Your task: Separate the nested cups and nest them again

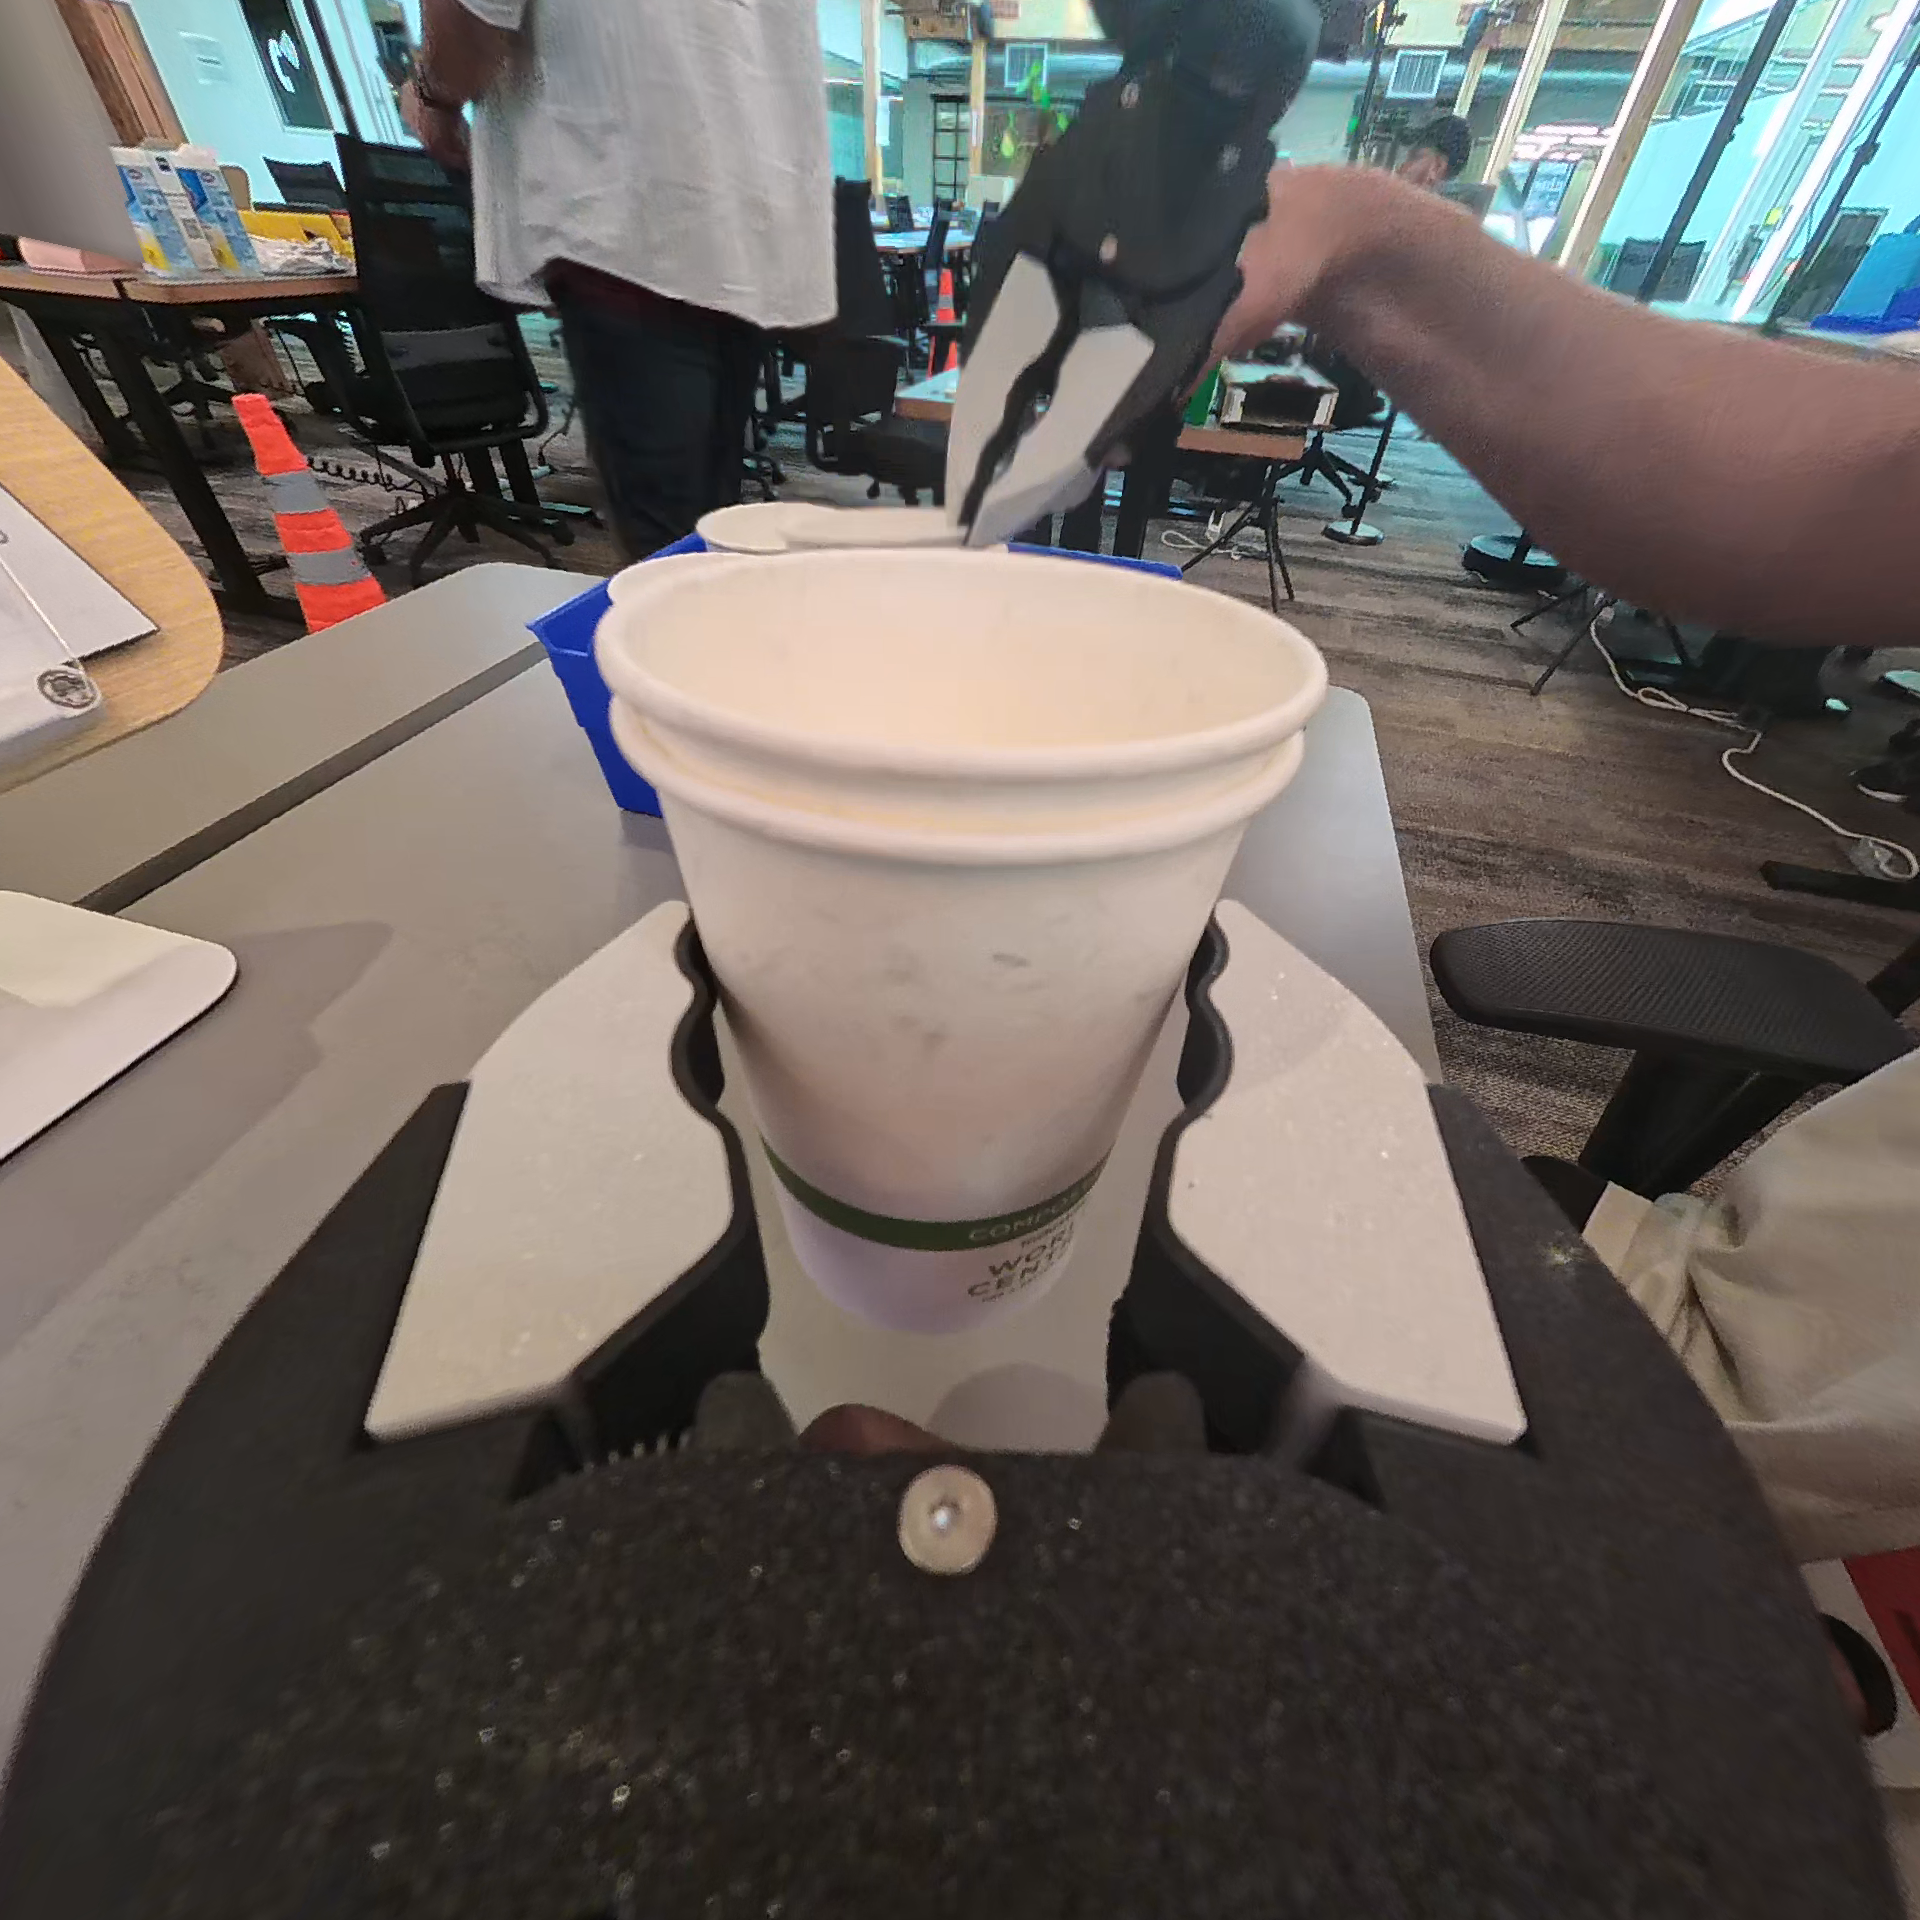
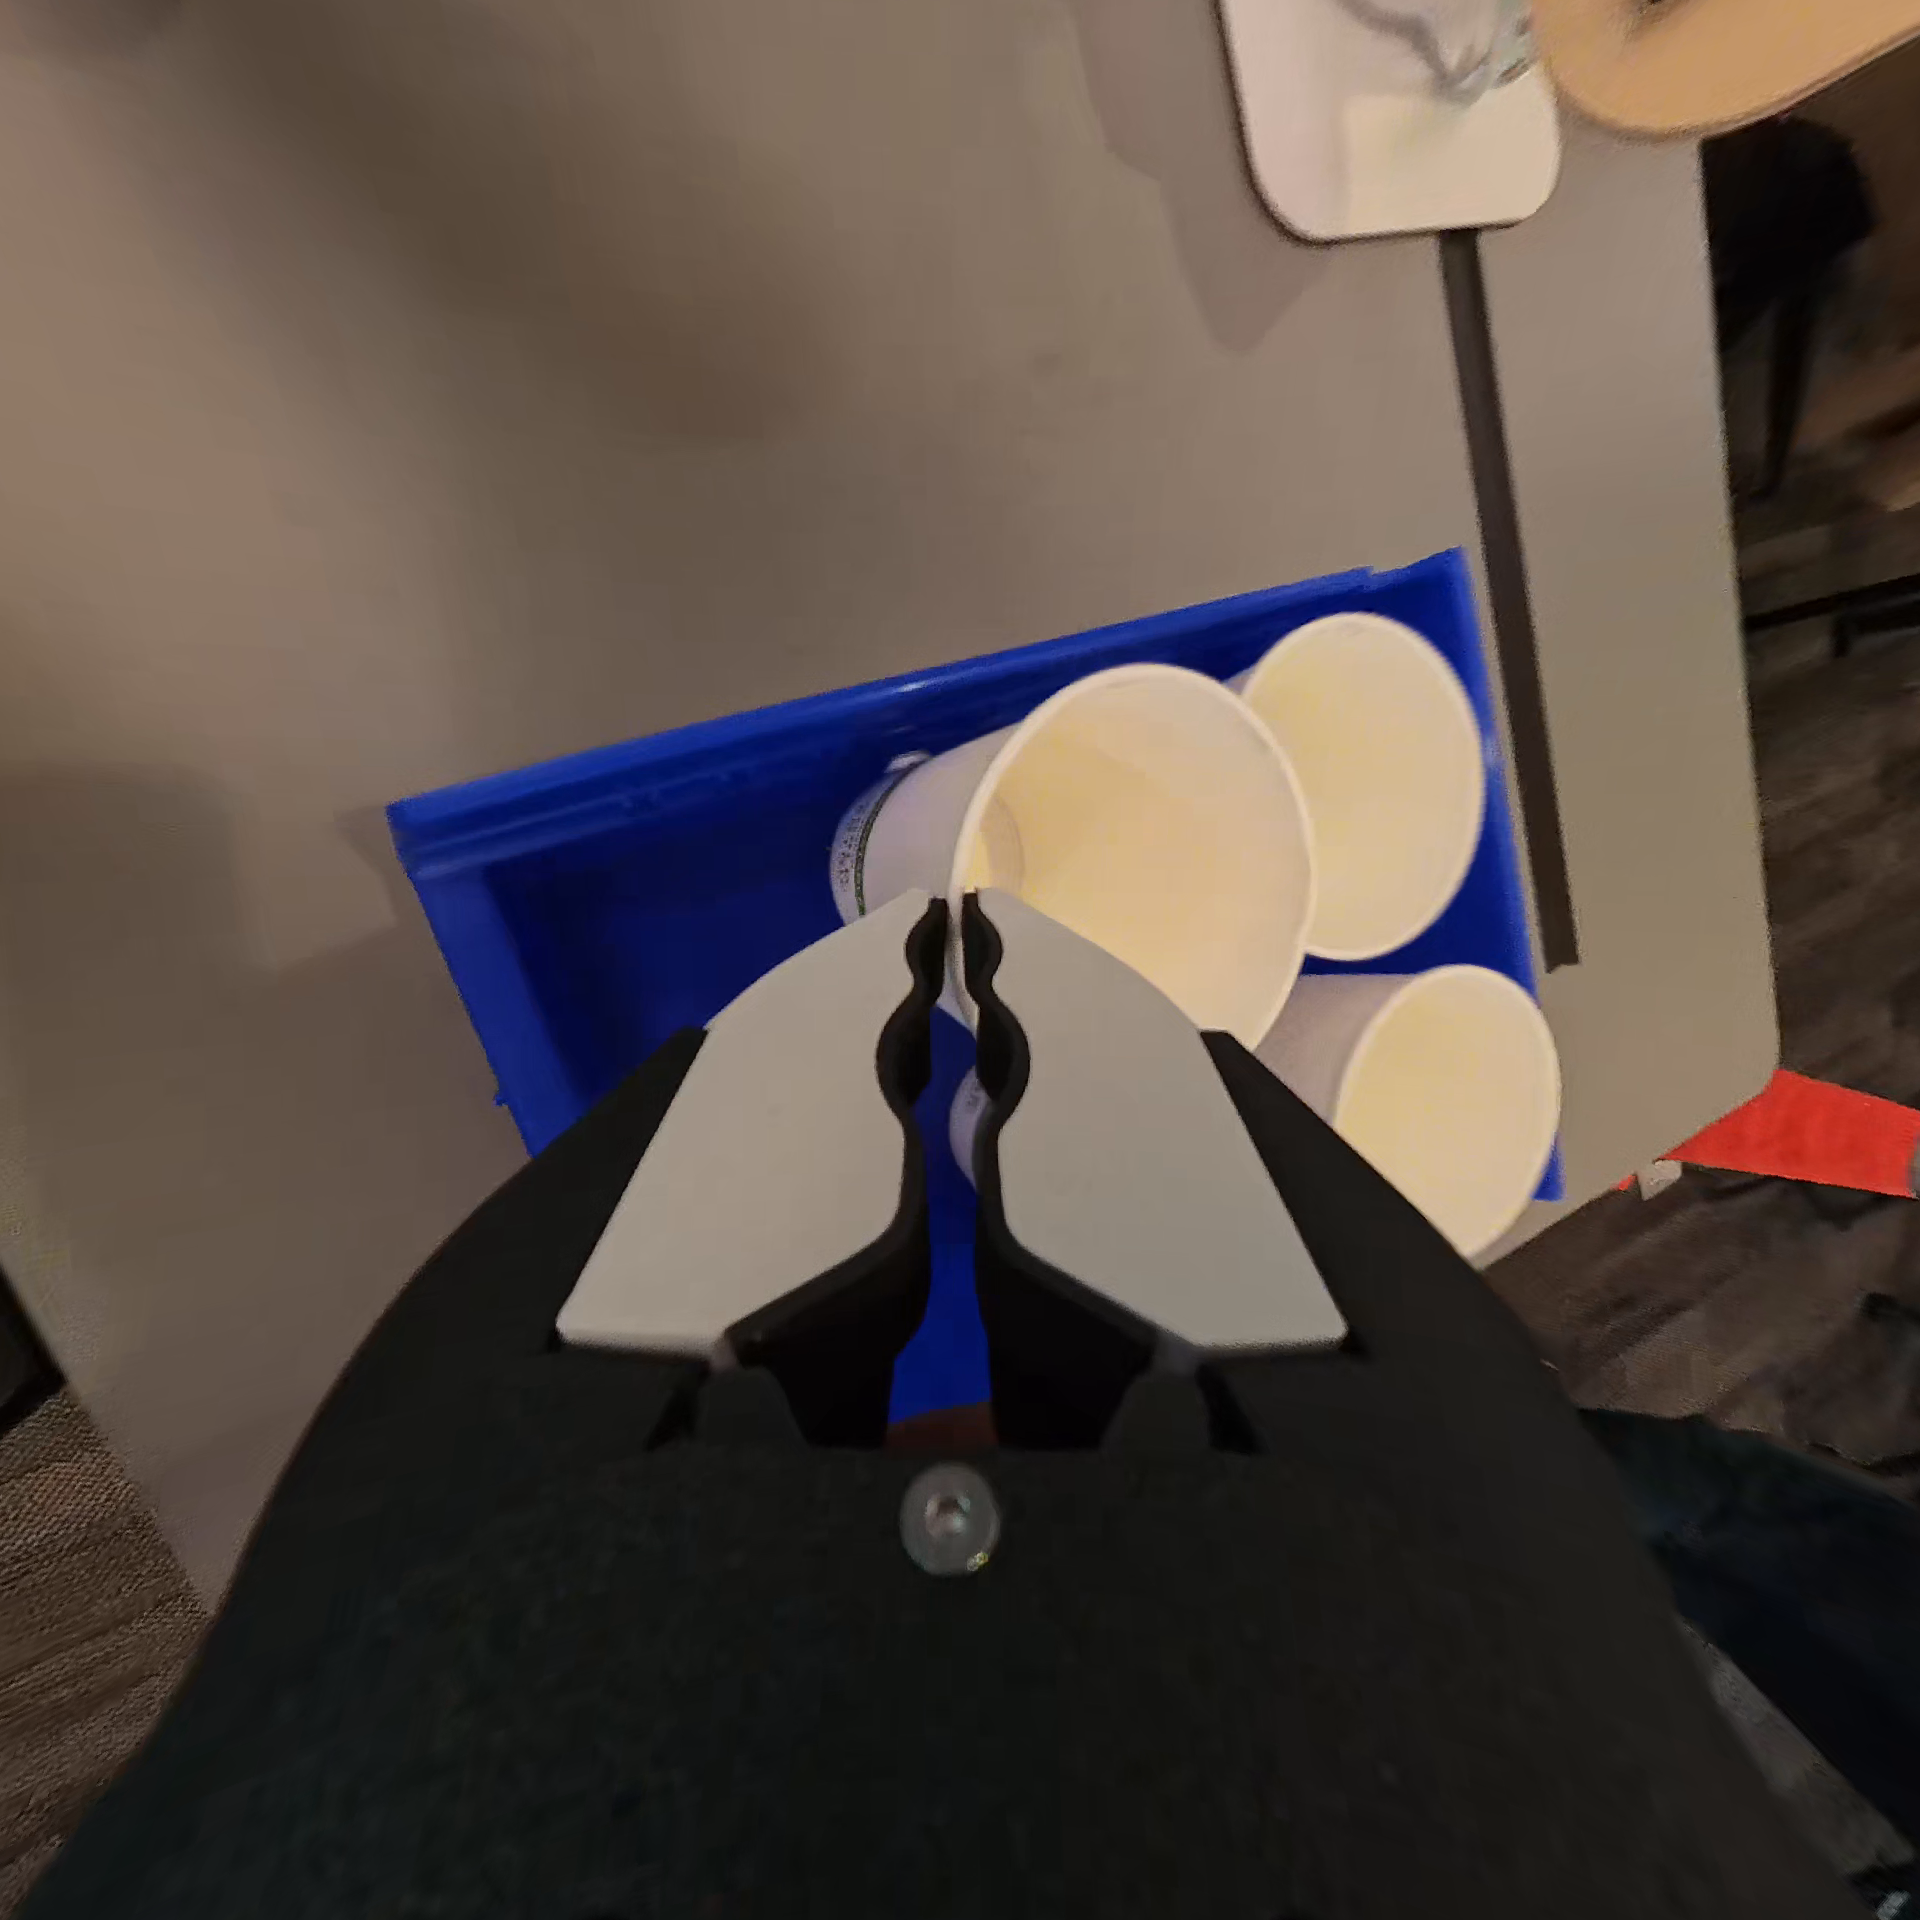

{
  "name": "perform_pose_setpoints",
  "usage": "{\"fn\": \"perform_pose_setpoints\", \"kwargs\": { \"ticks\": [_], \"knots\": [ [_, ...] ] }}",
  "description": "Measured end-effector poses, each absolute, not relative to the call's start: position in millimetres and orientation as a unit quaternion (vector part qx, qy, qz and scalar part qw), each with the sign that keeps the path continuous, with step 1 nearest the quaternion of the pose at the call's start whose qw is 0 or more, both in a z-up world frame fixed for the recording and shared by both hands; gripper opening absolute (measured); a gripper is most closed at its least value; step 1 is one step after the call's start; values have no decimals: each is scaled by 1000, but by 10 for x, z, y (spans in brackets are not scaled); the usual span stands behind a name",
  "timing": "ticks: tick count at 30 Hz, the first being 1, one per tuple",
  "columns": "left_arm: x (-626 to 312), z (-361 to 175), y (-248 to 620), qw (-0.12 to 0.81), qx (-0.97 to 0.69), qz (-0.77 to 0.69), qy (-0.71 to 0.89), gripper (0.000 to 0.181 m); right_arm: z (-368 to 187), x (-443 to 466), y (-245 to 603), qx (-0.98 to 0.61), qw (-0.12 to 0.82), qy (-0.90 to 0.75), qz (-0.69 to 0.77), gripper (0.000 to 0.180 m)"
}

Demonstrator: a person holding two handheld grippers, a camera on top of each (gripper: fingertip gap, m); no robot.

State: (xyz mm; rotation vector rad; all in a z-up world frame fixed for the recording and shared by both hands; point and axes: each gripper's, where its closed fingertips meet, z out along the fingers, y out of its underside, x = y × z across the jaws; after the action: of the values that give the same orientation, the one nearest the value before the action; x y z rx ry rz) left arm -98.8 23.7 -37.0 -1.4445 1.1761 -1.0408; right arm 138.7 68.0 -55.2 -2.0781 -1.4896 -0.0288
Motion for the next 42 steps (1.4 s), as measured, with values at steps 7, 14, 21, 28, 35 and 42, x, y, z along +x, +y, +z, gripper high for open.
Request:
{"fn": "perform_pose_setpoints", "kwargs": {
  "ticks": [7,14,21,28,35,42],
  "knots": [
    [-945,-451,246,475,-599,-425,485,87,-911,1300,795,-772,280,-570,-14,3],
    [-963,-430,269,478,-600,-427,479,87,-172,614,678,-711,336,-617,-20,18],
    [-969,-436,260,481,-599,-419,483,87,239,-995,-170,-570,297,-751,151,15],
    [-980,-418,257,484,-597,-416,486,87,37,-1138,-187,-571,220,-776,153,4],
    [-965,-379,206,485,-588,-424,489,86,401,-1015,-213,-568,257,-767,152,3],
    [-939,-372,148,481,-581,-431,495,86,1736,2,-179,-600,422,-679,40,3]
  ]
}}
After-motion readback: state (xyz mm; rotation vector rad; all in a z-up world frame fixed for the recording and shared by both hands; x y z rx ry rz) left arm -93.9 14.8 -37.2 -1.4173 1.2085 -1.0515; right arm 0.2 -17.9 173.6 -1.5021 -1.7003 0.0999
